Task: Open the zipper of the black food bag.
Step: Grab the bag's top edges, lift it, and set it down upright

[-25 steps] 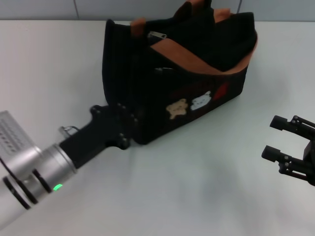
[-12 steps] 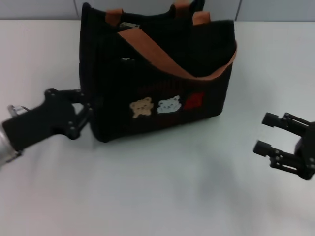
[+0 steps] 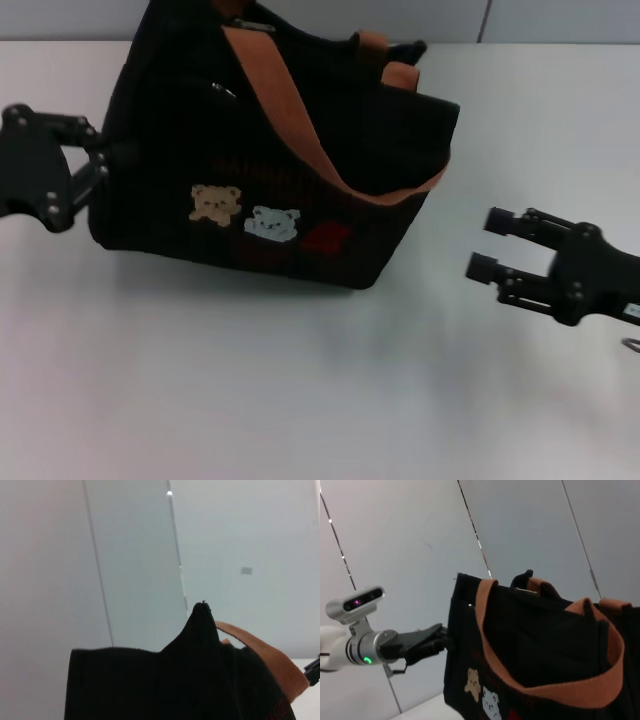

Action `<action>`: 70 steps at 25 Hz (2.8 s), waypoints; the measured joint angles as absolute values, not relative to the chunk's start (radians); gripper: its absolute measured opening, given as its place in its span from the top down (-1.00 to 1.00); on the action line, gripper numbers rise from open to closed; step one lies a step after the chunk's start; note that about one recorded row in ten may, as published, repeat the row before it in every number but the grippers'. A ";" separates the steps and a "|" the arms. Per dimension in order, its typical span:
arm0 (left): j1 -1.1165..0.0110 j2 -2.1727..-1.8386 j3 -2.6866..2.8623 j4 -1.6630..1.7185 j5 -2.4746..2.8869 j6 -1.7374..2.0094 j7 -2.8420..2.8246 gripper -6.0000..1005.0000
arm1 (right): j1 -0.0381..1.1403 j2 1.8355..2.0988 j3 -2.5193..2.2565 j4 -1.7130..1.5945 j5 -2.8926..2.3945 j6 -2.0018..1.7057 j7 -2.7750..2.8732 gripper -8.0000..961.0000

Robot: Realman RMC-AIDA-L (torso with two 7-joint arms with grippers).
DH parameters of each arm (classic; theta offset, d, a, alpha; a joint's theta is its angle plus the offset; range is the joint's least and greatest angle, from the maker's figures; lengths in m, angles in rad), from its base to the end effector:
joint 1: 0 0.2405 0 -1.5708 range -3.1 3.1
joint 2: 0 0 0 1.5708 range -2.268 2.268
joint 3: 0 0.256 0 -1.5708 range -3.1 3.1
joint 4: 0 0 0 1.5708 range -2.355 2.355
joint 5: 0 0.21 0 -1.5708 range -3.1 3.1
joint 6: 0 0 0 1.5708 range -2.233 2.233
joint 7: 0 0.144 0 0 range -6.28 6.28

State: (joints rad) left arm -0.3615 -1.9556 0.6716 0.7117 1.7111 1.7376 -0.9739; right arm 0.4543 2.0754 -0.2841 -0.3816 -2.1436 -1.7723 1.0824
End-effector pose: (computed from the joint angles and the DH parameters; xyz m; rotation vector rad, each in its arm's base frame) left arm -0.2915 0.2988 0.0828 -2.5089 -0.0439 -0.7870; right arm 0.2906 0.2675 -0.0104 -2.5786 0.6537 1.0834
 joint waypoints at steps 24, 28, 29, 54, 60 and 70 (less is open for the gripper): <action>-0.451 -2.018 0.706 1.031 1.746 1.896 -1.087 0.82 | 0.621 2.079 -0.596 -0.206 -2.143 -1.731 1.161 -0.56; -0.452 -2.025 0.710 1.022 1.780 1.886 -1.079 0.83 | 0.539 2.077 -0.575 -0.310 -2.134 -1.858 1.170 -0.55; -0.457 -2.032 0.712 1.016 1.796 1.883 -1.075 0.83 | 0.505 2.067 -0.535 -0.348 -2.127 -1.912 1.169 -0.55; -0.522 -2.057 0.711 0.986 1.860 1.844 -1.062 0.84 | 0.593 2.083 -0.399 -0.171 -2.142 -1.545 1.034 -0.55; -0.543 -2.061 0.711 0.988 1.858 1.843 -1.062 0.84 | 0.651 2.087 -0.492 -0.051 -2.142 -1.507 0.997 -0.55; -0.564 -2.066 0.718 0.977 1.864 1.830 -1.044 0.84 | 0.636 2.087 -0.498 -0.016 -2.140 -1.517 0.959 -0.55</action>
